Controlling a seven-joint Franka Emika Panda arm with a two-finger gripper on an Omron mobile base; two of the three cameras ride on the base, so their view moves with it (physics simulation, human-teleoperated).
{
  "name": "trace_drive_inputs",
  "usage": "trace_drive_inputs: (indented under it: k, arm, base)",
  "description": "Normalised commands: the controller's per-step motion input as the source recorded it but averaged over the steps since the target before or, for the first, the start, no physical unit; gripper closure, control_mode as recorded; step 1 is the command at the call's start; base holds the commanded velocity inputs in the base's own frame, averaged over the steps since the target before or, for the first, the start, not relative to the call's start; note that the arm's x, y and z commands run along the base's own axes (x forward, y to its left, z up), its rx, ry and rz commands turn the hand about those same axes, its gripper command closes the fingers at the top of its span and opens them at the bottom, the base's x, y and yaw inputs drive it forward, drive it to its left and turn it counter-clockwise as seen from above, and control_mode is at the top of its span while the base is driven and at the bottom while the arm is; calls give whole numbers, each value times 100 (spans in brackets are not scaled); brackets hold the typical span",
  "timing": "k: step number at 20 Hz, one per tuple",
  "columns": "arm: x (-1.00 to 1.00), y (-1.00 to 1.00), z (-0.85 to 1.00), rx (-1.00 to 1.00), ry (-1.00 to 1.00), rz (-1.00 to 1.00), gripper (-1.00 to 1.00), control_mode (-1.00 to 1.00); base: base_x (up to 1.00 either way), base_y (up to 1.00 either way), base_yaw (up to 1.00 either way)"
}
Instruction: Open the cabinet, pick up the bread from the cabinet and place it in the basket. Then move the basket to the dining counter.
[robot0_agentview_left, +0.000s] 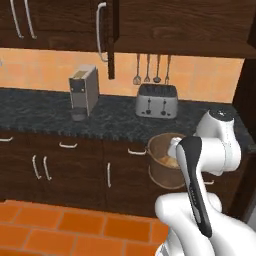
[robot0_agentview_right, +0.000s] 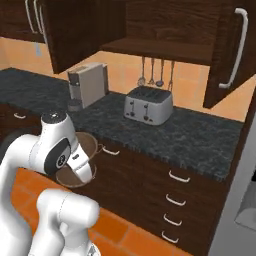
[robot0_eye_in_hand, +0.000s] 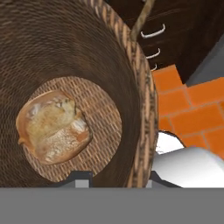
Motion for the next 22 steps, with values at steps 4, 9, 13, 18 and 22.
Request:
trace_drive_inputs:
  k: [4, 9, 13, 18, 22]
  arm:
    - [0, 0, 0, 0, 0, 0, 100, 100]
    - [0, 0, 0, 0, 0, 0, 100, 100]
    - [0, 0, 0, 0, 0, 0, 100, 100]
    - [0, 0, 0, 0, 0, 0, 100, 100]
    - [0, 0, 0, 0, 0, 0, 100, 100]
  base:
    - [-16, 0, 100]
    - [-15, 0, 100]
    - [-15, 0, 100]
    - [-14, 0, 100]
    - [-14, 0, 100]
